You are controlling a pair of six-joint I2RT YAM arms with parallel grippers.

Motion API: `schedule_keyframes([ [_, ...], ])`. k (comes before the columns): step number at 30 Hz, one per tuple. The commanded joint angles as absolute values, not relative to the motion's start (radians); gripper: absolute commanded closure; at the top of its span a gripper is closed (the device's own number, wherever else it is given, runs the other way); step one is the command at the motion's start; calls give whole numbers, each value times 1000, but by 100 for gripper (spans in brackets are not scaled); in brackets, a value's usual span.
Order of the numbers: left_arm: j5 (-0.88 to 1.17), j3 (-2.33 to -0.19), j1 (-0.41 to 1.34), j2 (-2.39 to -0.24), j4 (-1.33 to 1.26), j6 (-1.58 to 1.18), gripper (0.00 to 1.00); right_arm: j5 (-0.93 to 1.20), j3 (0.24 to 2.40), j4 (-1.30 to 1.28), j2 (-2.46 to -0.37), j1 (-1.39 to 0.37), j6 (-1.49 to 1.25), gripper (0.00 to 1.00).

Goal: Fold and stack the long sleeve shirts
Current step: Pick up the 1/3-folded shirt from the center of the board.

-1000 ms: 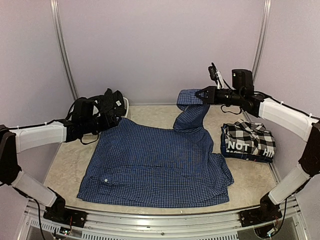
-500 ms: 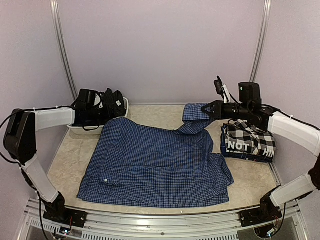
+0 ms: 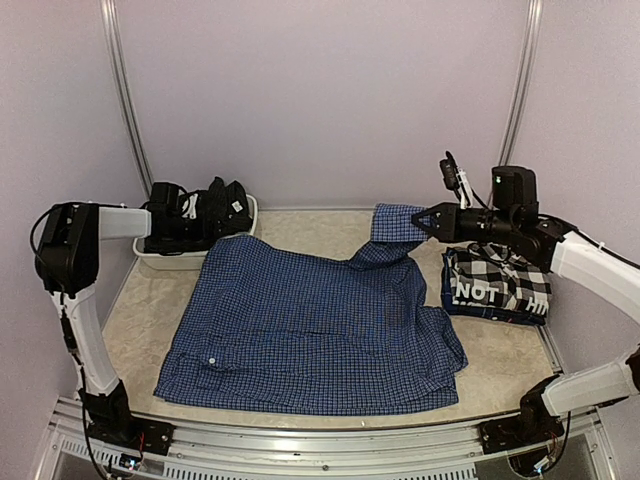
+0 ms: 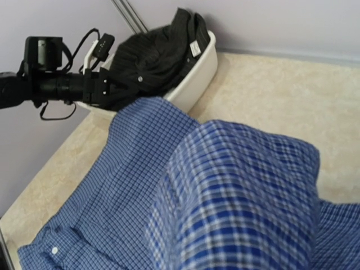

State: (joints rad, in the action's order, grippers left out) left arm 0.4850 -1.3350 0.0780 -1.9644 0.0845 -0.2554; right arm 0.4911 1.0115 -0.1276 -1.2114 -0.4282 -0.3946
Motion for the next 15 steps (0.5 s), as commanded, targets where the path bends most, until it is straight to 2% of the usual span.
schedule_keyframes([
  [1,611,-1418,73,-2037,139,-157,11,486,995,-137,-1216,-438,-408,100],
  [6,680,-1472,65,-2109,169,-139,23,491,988,-123,-1237,-438,-419,100],
  [15,738,-1447,51,-2116,158,-156,56,491,985,-111,-1268,-439,-425,100],
])
